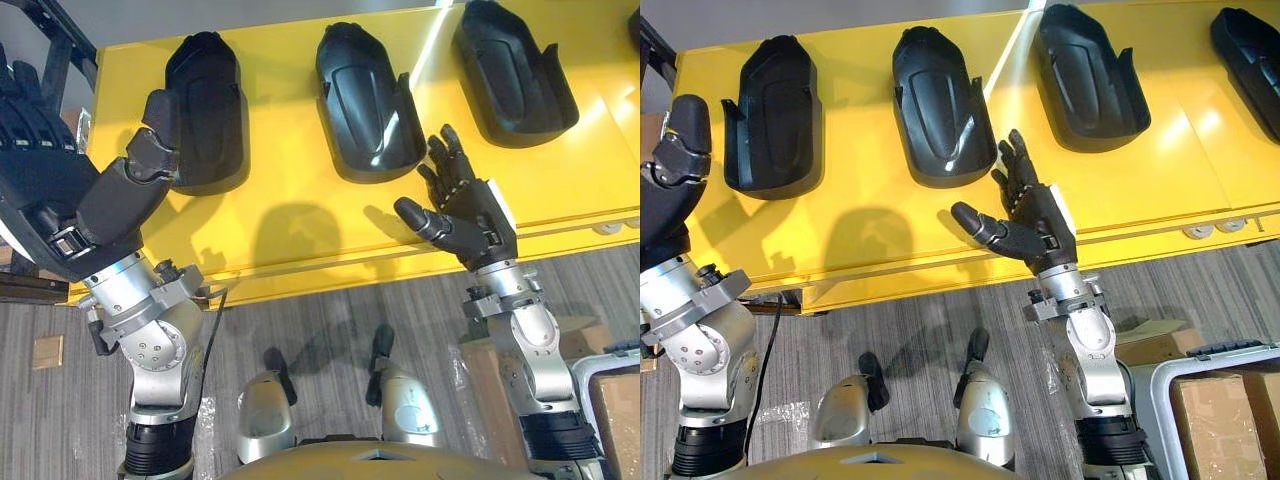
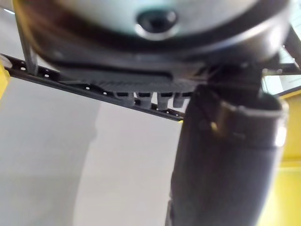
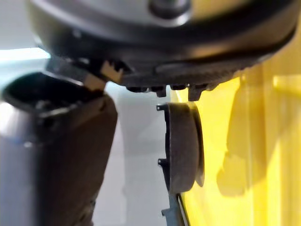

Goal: Walk over and take three plastic housings, then place them on the shelf

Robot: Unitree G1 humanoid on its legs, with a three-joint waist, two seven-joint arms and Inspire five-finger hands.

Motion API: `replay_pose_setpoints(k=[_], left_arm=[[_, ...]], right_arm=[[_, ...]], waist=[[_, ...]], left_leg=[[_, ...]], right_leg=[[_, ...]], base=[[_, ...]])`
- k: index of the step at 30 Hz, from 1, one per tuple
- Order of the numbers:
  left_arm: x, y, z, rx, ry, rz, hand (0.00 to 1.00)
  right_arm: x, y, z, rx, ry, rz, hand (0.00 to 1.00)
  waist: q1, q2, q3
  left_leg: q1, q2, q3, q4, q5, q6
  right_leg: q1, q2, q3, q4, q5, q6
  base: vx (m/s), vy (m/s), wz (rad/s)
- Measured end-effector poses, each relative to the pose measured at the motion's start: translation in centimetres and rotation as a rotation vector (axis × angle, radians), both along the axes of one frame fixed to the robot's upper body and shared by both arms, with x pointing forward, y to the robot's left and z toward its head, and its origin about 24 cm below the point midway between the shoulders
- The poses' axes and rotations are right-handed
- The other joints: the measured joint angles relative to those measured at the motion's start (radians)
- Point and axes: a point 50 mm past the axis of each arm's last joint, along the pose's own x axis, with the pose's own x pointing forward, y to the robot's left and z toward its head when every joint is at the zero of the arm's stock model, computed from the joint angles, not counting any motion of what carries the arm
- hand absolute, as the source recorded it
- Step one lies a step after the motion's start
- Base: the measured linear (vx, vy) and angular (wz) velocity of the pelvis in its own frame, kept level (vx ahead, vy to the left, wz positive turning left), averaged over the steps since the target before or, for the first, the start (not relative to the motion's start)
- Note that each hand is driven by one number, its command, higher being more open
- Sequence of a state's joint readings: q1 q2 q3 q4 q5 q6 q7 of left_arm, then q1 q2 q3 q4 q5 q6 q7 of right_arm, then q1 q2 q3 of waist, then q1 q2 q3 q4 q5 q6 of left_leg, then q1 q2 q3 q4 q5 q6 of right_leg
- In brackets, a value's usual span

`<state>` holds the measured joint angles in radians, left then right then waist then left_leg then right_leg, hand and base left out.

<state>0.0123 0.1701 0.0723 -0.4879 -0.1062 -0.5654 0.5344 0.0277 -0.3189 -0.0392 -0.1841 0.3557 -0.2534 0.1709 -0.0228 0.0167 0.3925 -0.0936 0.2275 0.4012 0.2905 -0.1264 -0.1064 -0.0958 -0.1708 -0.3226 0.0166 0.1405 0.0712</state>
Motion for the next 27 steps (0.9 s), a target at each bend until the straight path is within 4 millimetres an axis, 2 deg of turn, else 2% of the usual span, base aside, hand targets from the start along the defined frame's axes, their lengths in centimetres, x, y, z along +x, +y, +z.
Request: replay_pose_setpoints(k=[4, 7, 11, 13, 16, 19, 21, 23, 27], left_arm=[[-0.3, 0.1, -0.5, -0.002, 0.029, 0.008, 1.0], [-0.4, 0.2, -0.6, -0.004, 0.034, 0.009, 1.0], [-1.0, 0.2, -0.3, 0.003, 0.017, 0.009, 1.0], [-1.3, 0.3, -0.1, 0.033, 0.017, 0.006, 1.0], [-1.2, 0.4, 0.1, 0.062, 0.036, 0.005, 1.0], [-1.0, 0.7, 0.1, 0.08, 0.062, -0.021, 1.0], [-1.0, 0.9, 0.0, 0.096, 0.076, -0.016, 1.0], [-1.1, 1.3, -0.1, 0.128, 0.112, -0.019, 1.0], [-0.9, 1.5, -0.2, 0.153, 0.146, -0.039, 1.0]], right_arm=[[-1.2, -1.0, 0.9, -0.077, -0.05, -0.133, 1.0], [-2.3, -2.4, 2.4, -0.192, -0.118, -0.26, 1.0], [-4.2, -4.5, 5.3, -0.461, -0.223, -0.412, 1.0], [-4.9, -5.8, 6.1, -0.591, -0.228, -0.473, 1.0], [-5.2, -6.6, 6.4, -0.651, -0.211, -0.495, 1.0], [-5.1, -7.1, 6.3, -0.721, -0.159, -0.504, 1.0], [-5.0, -7.4, 6.1, -0.748, -0.128, -0.496, 1.0], [-4.5, -7.7, 5.2, -0.787, -0.044, -0.459, 1.0], [-3.6, -8.1, 2.9, -0.844, 0.096, -0.4, 1.0]], waist=[[-0.005, 0.0, 0.0], [-0.005, -0.001, 0.0], [-0.007, -0.006, -0.003], [-0.007, -0.03, -0.017], [-0.009, -0.062, -0.035], [-0.007, -0.108, -0.063], [-0.006, -0.125, -0.073], [0.0, -0.149, -0.09], [0.017, -0.17, -0.104]], left_leg=[[0.004, 0.0, 0.005, 0.0, -0.002, -0.002], [0.011, 0.002, 0.013, 0.002, -0.005, -0.004], [0.017, 0.026, 0.032, 0.036, -0.034, -0.011], [0.014, 0.051, 0.039, 0.066, -0.053, -0.02], [0.013, 0.078, 0.042, 0.093, -0.068, -0.03], [0.015, 0.11, 0.037, 0.13, -0.093, -0.041], [0.013, 0.119, 0.034, 0.145, -0.102, -0.044], [0.013, 0.131, 0.03, 0.164, -0.117, -0.046], [0.012, 0.133, 0.022, 0.179, -0.128, -0.046]], right_leg=[[0.0, 0.0, 0.004, 0.0, 0.0, 0.0], [0.002, 0.002, 0.012, 0.0, 0.0, 0.0], [0.011, 0.017, 0.033, -0.002, 0.0, 0.001], [0.012, 0.036, 0.047, -0.006, 0.001, 0.0], [0.023, 0.056, 0.053, -0.013, 0.001, 0.0], [0.051, 0.081, 0.053, -0.034, 0.005, -0.005], [0.058, 0.088, 0.053, -0.038, 0.005, -0.006], [0.07, 0.095, 0.051, -0.041, 0.005, -0.006], [0.082, 0.096, 0.049, -0.046, 0.005, -0.006]], base=[[0.0, 0.0, -0.02], [0.0, 0.0, -0.08], [-0.01, 0.002, -0.17], [0.0, -0.023, -0.22], [0.01, -0.026, -0.13], [0.01, -0.013, -0.04], [0.0, 0.0, 0.0], [0.0, 0.015, 0.01], [0.0, 0.035, 0.04]])
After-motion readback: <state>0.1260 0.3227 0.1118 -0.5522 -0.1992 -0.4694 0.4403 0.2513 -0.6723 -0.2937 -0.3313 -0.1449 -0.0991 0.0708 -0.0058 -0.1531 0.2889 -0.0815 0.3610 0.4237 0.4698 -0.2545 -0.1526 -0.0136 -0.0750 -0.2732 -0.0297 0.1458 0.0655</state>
